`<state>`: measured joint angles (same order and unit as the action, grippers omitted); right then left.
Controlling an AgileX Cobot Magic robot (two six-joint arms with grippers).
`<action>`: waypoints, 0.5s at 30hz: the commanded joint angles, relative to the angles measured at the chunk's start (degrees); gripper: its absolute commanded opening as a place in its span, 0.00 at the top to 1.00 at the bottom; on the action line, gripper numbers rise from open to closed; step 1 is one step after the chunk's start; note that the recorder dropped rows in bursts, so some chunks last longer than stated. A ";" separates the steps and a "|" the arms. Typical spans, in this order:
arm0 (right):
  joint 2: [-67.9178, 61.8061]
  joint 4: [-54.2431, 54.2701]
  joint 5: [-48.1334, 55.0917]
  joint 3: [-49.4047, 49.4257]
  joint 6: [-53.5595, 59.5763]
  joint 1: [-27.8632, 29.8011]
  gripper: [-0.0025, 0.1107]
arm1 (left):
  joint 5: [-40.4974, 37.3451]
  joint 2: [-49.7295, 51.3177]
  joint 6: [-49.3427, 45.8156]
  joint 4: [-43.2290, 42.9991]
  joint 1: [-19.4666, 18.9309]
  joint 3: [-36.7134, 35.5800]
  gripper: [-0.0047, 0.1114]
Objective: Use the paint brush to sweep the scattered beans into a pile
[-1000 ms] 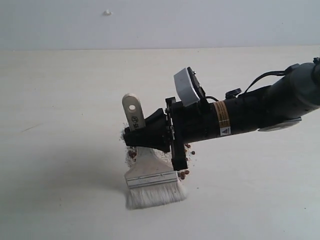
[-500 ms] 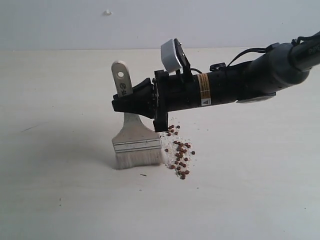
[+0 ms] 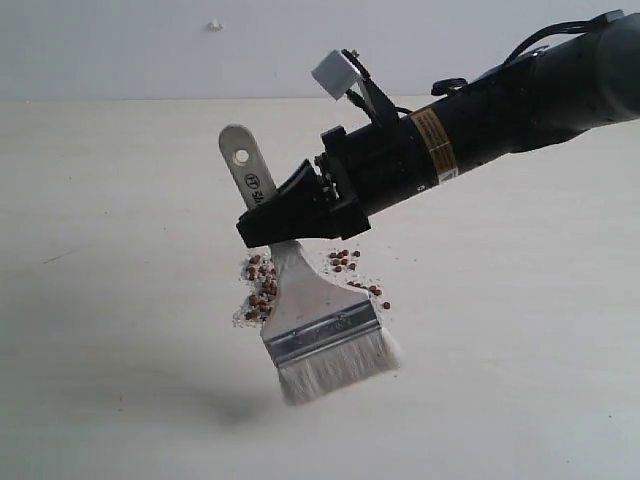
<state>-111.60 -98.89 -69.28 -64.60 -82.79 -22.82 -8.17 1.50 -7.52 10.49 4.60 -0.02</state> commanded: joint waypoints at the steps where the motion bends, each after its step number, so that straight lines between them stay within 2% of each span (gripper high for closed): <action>1: 1.22 -1.05 -0.68 4.03 -0.90 1.06 0.98 | 0.13 -0.29 0.40 0.49 -0.03 0.02 0.96; 8: -0.44 -1.05 -0.68 12.26 17.31 7.89 0.98 | 0.13 -0.29 0.40 0.49 -0.03 0.02 0.96; 15: -5.05 2.27 -0.68 12.26 27.16 8.65 0.98 | 0.13 -0.29 0.40 0.49 -0.03 0.02 0.96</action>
<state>-115.51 -97.48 -70.58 -52.66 -60.28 -14.53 -8.17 1.50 -7.52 10.49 4.60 -0.02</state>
